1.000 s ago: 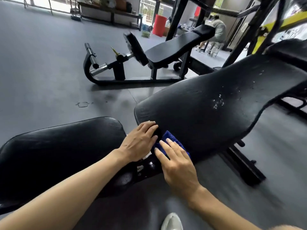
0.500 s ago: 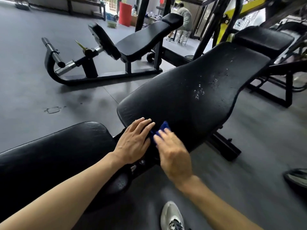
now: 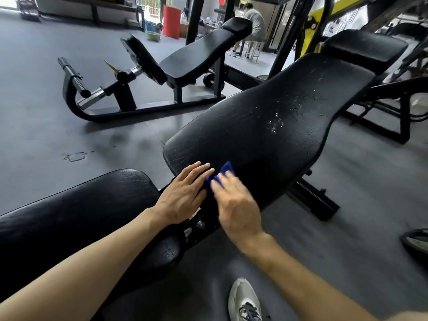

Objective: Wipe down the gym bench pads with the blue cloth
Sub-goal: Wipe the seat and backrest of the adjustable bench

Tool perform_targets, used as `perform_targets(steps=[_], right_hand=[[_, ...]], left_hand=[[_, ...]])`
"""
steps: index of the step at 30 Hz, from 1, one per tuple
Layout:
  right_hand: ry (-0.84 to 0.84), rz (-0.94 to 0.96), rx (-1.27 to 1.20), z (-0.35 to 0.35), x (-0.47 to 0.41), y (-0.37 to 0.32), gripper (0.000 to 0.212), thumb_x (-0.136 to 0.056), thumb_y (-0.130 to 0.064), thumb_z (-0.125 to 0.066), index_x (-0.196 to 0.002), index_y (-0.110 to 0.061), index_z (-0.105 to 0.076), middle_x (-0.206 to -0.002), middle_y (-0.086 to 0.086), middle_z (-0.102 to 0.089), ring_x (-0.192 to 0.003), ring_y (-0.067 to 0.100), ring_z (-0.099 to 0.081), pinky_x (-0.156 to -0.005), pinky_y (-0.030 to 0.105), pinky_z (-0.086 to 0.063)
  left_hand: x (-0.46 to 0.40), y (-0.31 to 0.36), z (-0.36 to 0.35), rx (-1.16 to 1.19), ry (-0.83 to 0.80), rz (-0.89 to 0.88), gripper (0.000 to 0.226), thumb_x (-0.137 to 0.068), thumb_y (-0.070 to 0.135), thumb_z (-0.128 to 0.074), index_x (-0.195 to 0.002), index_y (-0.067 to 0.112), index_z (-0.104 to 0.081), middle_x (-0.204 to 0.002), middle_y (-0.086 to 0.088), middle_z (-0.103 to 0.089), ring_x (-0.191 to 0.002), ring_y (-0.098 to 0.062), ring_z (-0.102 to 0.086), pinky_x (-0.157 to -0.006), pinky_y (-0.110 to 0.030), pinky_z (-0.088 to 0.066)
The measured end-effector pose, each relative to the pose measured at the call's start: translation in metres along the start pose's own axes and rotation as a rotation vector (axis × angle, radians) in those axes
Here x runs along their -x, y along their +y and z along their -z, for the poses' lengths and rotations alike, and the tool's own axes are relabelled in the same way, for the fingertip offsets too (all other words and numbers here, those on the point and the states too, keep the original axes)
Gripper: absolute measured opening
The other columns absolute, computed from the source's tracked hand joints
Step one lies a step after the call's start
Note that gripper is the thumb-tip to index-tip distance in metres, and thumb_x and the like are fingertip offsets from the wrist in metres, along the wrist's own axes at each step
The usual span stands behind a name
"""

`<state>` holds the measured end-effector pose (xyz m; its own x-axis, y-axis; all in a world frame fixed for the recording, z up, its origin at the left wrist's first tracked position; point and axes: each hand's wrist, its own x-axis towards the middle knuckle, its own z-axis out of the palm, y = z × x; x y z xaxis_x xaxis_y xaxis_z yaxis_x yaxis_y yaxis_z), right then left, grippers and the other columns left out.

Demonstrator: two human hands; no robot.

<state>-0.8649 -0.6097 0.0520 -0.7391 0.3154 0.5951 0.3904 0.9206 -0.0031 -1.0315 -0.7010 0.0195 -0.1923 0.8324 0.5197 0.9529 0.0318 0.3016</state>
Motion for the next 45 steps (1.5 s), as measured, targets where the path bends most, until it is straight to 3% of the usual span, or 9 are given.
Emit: perform_targets(steps=[4,7,10,16,18,23,29,37,45], right_hand=[[-0.086,0.174,-0.002,0.009,-0.022,0.042,0.037,-0.089,-0.011,-0.059,-0.124,-0.01,-0.069,-0.131,0.012,-0.066,-0.13,0.031,-0.057,-0.115,0.038,-0.039],[-0.037,-0.081,0.096,0.028,-0.062,0.103,0.034,-0.092,-0.004,-0.061,-0.125,-0.005,-0.067,-0.131,0.016,-0.065,-0.132,0.035,-0.054,-0.115,0.038,-0.034],[-0.025,-0.247,0.136,0.023,-0.066,0.083,0.036,-0.097,-0.009,-0.051,-0.131,-0.004,-0.063,-0.137,0.018,-0.061,-0.137,0.035,-0.048,-0.118,0.04,-0.034],[-0.138,0.167,-0.062,-0.012,-0.018,-0.011,0.042,-0.088,-0.011,-0.057,-0.129,-0.011,-0.068,-0.135,0.009,-0.064,-0.133,0.026,-0.055,-0.113,0.039,-0.043],[-0.15,0.174,-0.019,-0.015,-0.043,0.018,0.039,-0.091,-0.011,-0.061,-0.13,-0.011,-0.066,-0.137,0.01,-0.063,-0.134,0.028,-0.053,-0.114,0.042,-0.042],[-0.104,-0.195,0.096,-0.011,-0.088,0.052,0.039,-0.098,-0.007,-0.056,-0.137,-0.007,-0.059,-0.144,0.015,-0.056,-0.142,0.032,-0.042,-0.12,0.04,-0.032],[-0.203,0.213,-0.046,-0.03,-0.033,-0.039,0.05,-0.091,-0.023,-0.039,-0.129,-0.007,-0.067,-0.135,0.014,-0.063,-0.132,0.031,-0.055,-0.114,0.04,-0.039],[-0.225,0.002,0.072,-0.055,-0.075,-0.051,0.052,-0.096,-0.013,-0.06,-0.147,-0.01,-0.049,-0.151,0.019,-0.046,-0.147,0.034,-0.035,-0.122,0.04,-0.02],[-0.251,0.29,0.052,0.044,0.036,0.014,0.05,-0.09,-0.006,-0.053,-0.139,-0.013,-0.06,-0.148,0.011,-0.052,-0.143,0.026,-0.043,-0.116,0.04,-0.037]], left_hand=[[0.001,-0.009,0.008,0.024,-0.068,-0.014,0.061,-0.104,0.043,-0.035,-0.158,0.016,-0.034,-0.166,0.002,-0.029,-0.157,-0.014,-0.012,-0.127,-0.033,-0.014],[0.003,-0.013,0.014,-0.001,-0.121,-0.016,0.065,-0.105,0.053,-0.027,-0.161,0.02,-0.029,-0.168,0.007,-0.021,-0.157,-0.007,-0.002,-0.128,-0.03,-0.01],[0.006,-0.017,0.014,-0.094,-0.074,0.013,0.076,-0.103,0.065,-0.025,-0.161,0.016,-0.026,-0.169,0.003,-0.019,-0.157,-0.009,-0.001,-0.128,-0.035,-0.011],[0.01,-0.037,0.028,-0.07,-0.233,0.232,0.117,-0.077,0.096,-0.028,-0.164,0.02,-0.009,-0.171,0.001,0.002,-0.156,-0.011,0.009,-0.129,-0.035,-0.008],[0.007,-0.043,0.041,-0.059,-0.309,0.221,0.116,-0.076,0.093,-0.04,-0.164,0.027,-0.005,-0.17,0.008,0.005,-0.155,-0.006,0.012,-0.127,-0.029,-0.005],[0.017,-0.048,0.044,-0.14,-0.302,0.173,0.109,-0.083,0.084,-0.044,-0.164,0.026,0.002,-0.171,0.008,0.009,-0.154,-0.004,0.017,-0.126,-0.025,0.002],[0.021,-0.053,0.035,-0.105,-0.233,0.166,0.105,-0.088,0.072,-0.058,-0.164,0.023,-0.004,-0.171,0.009,0.003,-0.155,-0.003,0.013,-0.127,-0.025,-0.006],[0.022,-0.054,0.038,-0.018,-0.246,0.286,0.077,-0.096,0.009,-0.048,-0.164,0.02,-0.013,-0.17,0.011,-0.001,-0.153,0.002,0.006,-0.127,-0.024,-0.008],[0.02,-0.046,0.038,0.029,-0.204,0.219,0.055,-0.109,0.044,-0.032,-0.162,0.038,-0.017,-0.17,0.01,-0.008,-0.156,-0.004,0.0,-0.127,-0.026,-0.006]])
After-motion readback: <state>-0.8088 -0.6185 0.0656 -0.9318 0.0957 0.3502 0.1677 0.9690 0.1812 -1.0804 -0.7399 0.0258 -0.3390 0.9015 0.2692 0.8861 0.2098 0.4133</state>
